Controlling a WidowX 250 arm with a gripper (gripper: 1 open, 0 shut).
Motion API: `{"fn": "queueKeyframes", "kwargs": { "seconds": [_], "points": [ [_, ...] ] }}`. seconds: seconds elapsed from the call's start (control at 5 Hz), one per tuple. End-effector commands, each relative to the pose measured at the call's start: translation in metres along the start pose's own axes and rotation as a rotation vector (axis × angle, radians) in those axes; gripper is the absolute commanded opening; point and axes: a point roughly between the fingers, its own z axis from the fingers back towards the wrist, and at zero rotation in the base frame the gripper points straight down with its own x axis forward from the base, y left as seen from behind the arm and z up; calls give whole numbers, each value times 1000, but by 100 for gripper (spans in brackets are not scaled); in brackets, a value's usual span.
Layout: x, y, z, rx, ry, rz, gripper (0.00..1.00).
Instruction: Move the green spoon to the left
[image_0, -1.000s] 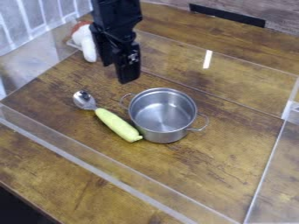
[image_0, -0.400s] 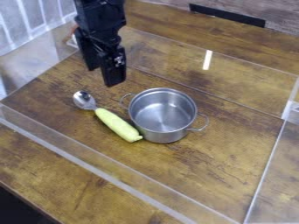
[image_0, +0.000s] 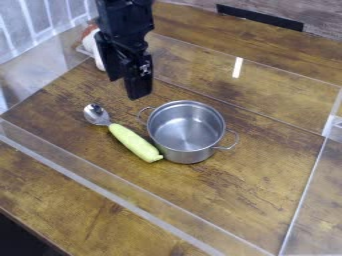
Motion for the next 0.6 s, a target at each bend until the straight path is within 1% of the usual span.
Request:
{"fn": "queueKeyframes", "kwargs": {
  "seconds": [0.0, 0.2, 0.4],
  "points": [
    [9, 8, 22, 29, -47, 0, 100],
    [11, 9, 27, 26, -44, -5, 100],
    [-2, 9, 21, 14, -34, 23, 100]
  ]
}}
